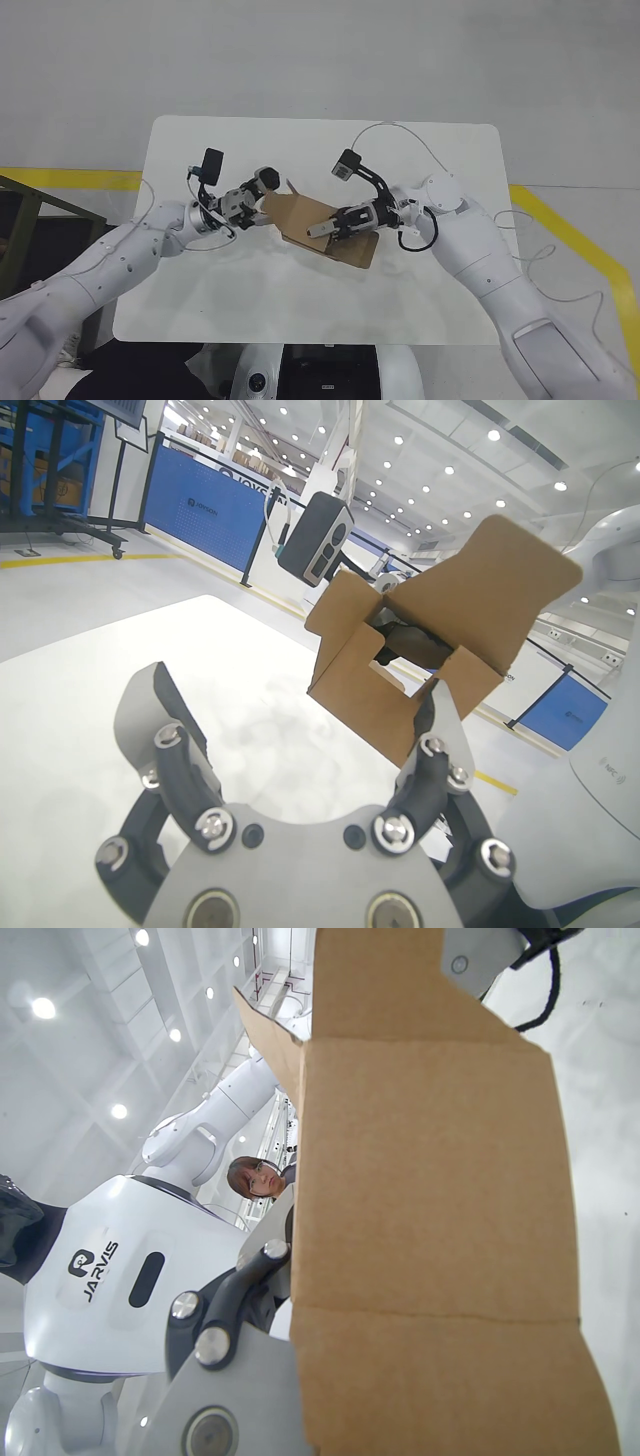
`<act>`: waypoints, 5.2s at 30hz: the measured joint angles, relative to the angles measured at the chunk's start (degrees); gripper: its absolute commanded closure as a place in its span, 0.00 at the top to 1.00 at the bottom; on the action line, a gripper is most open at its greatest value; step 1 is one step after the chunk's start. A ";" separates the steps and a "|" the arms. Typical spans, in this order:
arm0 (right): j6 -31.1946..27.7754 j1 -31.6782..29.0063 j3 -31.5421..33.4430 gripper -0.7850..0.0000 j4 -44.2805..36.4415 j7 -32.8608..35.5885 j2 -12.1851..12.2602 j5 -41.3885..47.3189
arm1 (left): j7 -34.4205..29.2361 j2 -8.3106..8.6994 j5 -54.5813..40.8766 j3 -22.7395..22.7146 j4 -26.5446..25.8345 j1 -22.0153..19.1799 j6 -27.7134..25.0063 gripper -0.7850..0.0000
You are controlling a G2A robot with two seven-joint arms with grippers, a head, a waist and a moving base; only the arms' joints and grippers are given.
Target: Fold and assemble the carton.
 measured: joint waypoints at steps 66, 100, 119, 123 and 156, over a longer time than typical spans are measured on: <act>2.06 4.23 -10.35 0.00 -1.41 2.07 1.70 1.80 | -0.42 2.27 -1.02 7.10 -3.15 -0.38 0.00 1.00; 1.82 4.30 -11.21 0.00 -1.79 1.83 1.66 2.14 | 0.02 1.73 2.48 7.16 -3.32 -2.91 0.00 1.00; 1.83 4.49 -11.28 0.00 -1.24 1.84 1.50 2.63 | -0.77 1.63 4.14 6.87 -4.12 -3.33 0.00 1.00; 1.79 4.46 -11.24 0.00 -1.12 1.80 1.49 2.72 | -1.74 1.37 3.95 7.04 -4.29 -3.65 0.00 1.00; -0.04 2.25 -6.86 0.00 -1.59 -0.03 3.01 2.95 | 2.70 4.71 6.32 2.23 -5.35 0.68 0.00 1.00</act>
